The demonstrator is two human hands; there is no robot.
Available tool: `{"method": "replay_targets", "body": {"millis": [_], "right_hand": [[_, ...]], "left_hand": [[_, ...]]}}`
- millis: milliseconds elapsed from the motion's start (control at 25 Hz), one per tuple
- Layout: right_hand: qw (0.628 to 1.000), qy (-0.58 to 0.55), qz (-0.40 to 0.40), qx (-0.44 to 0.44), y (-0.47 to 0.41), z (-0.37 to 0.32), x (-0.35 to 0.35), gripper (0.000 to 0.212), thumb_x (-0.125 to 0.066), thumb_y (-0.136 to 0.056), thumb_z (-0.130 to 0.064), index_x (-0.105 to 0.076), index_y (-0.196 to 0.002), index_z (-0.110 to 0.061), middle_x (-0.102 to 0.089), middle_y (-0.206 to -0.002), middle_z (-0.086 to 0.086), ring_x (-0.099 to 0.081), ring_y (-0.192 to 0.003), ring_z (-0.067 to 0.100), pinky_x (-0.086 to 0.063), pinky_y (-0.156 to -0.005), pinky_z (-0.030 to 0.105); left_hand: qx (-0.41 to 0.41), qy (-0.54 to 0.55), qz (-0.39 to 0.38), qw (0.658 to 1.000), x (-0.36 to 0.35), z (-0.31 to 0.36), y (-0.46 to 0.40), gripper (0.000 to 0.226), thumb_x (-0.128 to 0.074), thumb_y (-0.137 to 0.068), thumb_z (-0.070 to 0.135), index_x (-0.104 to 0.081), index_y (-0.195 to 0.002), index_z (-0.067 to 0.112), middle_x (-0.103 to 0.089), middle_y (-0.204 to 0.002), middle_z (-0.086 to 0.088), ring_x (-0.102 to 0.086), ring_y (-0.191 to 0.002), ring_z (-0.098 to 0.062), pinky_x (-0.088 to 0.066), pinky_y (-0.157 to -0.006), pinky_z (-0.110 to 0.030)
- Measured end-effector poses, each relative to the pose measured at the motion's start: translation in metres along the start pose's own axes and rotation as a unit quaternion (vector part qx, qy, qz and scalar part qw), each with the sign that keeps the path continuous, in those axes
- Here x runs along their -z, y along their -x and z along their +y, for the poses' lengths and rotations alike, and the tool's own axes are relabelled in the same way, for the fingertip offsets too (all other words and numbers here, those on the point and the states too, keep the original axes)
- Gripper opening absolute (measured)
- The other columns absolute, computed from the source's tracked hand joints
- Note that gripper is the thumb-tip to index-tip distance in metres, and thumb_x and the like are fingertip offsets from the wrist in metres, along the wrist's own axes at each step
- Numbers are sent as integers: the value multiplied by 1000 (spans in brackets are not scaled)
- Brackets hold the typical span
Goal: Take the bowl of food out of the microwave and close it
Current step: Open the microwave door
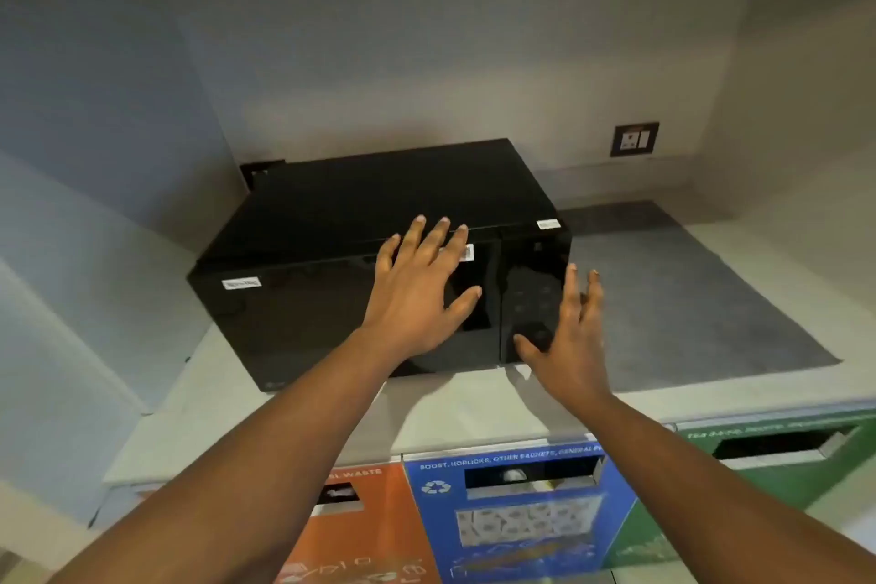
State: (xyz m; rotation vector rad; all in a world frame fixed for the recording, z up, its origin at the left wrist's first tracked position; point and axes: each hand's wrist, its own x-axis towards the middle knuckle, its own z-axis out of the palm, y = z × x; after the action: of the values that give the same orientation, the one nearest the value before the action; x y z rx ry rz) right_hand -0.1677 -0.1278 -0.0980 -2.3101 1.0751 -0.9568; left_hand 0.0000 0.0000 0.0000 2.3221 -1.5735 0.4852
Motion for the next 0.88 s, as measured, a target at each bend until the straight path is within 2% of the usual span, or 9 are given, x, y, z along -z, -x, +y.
{"method": "replay_targets", "body": {"millis": [80, 160, 280, 440, 560, 720, 880], "right_hand": [[994, -77, -13, -73, -6, 19, -16, 128, -88, -75, -27, 9, -158, -33, -8, -169, 10, -23, -151, 36, -36, -112, 60], [980, -147, -57, -125, -7, 38, -32, 133, -90, -72, -21, 10, -156, -39, -20, -167, 6, -34, -147, 33, -38, -113, 54], [968, -187, -80, -144, -8, 57, -52, 135, -92, -70, -18, 10, -153, -49, -36, -162, 2, -46, -141, 29, -40, -113, 46], [970, -177, -81, -144, -11, 63, -78, 135, -94, -65, -23, 5, -154, -47, -41, -158, -2, -48, -140, 26, -41, -112, 41], [966, -187, -59, -171, -12, 64, -92, 134, -95, -65, -22, 2, -153, -47, -45, -156, -2, -49, -139, 25, -41, -109, 38], [965, -194, -43, -170, -12, 69, -99, 128, -95, -64, -23, -5, -152, -47, -51, -149, -3, -55, -133, 25, -46, -107, 43], [965, -188, -18, -181, -14, 66, -100, 108, -95, -62, -30, -26, -144, -39, -62, -131, -3, -66, -117, 26, -55, -97, 45]], "left_hand": [[-17, -46, -8, 999, -15, 11, -16, 80, -41, -93, 64, -14, -160, 30, -20, -168, -3, -8, -156, -27, -10, -123, -52], [-8, -75, -6, 997, -25, 20, -24, 79, -44, -93, 62, -18, -160, 28, -26, -167, -4, -18, -154, -29, -17, -120, -53], [20, -92, 46, 994, -36, 28, -28, 70, -44, -94, 61, -34, -154, 28, -41, -159, -3, -36, -146, -29, -30, -112, -52], [22, -110, 83, 990, -39, 26, -37, 61, -42, -97, 62, -45, -148, 29, -54, -150, 0, -49, -137, -27, -41, -103, -52], [19, -97, 98, 990, -41, 22, -38, 55, -48, -98, 55, -50, -145, 29, -59, -144, 1, -53, -133, -26, -43, -102, -51], [18, -49, 98, 994, -43, 22, -38, 49, -56, -99, 43, -53, -144, 25, -59, -144, -2, -50, -136, -27, -37, -111, -48], [9, -42, 81, 996, -42, 22, -37, 50, -54, -101, 39, -49, -148, 25, -51, -153, 1, -42, -144, -23, -31, -116, -44]]}}
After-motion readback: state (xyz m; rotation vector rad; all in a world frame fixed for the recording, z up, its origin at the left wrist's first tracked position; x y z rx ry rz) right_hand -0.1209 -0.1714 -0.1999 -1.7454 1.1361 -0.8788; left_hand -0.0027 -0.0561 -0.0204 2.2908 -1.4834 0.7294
